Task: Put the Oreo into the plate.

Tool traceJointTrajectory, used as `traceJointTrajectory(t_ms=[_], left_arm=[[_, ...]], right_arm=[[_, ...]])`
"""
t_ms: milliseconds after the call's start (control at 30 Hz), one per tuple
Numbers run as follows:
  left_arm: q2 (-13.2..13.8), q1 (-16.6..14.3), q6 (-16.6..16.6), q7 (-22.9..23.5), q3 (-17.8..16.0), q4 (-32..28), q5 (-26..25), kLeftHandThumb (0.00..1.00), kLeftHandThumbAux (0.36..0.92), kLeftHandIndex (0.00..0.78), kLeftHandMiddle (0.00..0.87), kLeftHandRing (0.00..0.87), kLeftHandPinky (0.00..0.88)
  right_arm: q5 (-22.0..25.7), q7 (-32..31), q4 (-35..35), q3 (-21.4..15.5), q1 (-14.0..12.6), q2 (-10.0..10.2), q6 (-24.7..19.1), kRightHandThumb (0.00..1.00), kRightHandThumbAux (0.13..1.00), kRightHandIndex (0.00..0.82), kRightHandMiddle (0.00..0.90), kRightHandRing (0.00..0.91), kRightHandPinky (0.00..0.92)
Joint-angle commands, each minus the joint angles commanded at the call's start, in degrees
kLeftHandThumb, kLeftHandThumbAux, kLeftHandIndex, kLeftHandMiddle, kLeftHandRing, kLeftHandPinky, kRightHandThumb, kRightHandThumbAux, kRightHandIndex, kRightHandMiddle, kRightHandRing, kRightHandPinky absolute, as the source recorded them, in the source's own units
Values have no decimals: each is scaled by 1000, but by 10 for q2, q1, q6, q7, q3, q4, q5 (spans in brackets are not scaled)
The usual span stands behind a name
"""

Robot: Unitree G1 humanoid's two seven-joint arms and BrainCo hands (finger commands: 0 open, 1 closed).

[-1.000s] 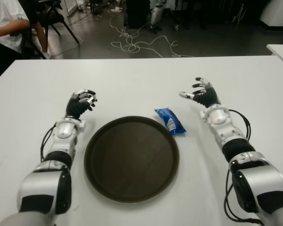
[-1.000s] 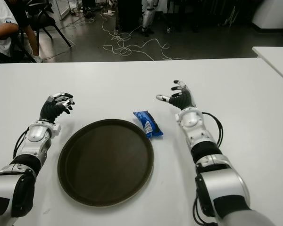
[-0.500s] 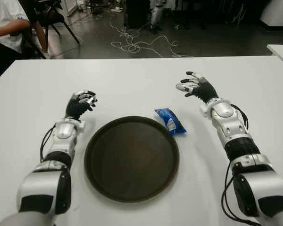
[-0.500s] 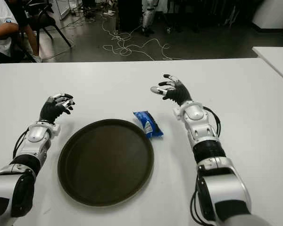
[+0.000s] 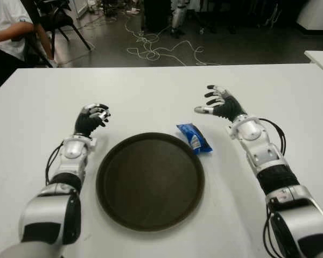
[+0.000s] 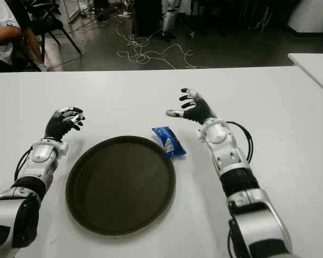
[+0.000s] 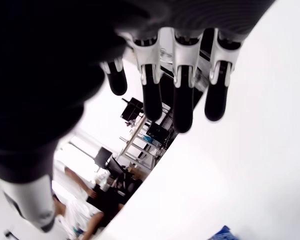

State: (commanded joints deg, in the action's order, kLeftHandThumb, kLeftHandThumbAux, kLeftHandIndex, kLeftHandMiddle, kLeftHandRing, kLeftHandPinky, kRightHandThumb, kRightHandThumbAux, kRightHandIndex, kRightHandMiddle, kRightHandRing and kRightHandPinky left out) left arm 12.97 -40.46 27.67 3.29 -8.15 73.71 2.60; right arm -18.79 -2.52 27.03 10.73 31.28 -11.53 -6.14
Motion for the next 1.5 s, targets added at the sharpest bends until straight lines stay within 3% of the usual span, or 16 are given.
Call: traceJointTrajectory(t_ms=[333,533,867,1067,1500], left_arm=[[-3,-2,-3,-10,3,-1,4,694,716,425,524,546,578],[-5,-1,-5,-2,-2,0,-4,694,716,425,526,544,577],[-7,0,3,9,-7,-1,-8,694,716,425,548,574,602],[-8,2,10,4,-3,-4,-3,694,715,425,557,588,618],[-7,3,8,-6,-2,-3,0,696,714,425,531,559,588]], right_arm=[[-60,-4,-95,36,-38,-11,-42,0,700,156,220,239,236],[-83,0,-146,53,-69,0,-64,0,678,147,204,220,212],[-101,38,-64,76,-57,17,-25,0,682,153,197,230,244],[-138,56,-40,99,-48,13,-21,0,689,153,201,235,234],[-165,69,-14,113,-38,17,-32,0,699,176,195,217,198]])
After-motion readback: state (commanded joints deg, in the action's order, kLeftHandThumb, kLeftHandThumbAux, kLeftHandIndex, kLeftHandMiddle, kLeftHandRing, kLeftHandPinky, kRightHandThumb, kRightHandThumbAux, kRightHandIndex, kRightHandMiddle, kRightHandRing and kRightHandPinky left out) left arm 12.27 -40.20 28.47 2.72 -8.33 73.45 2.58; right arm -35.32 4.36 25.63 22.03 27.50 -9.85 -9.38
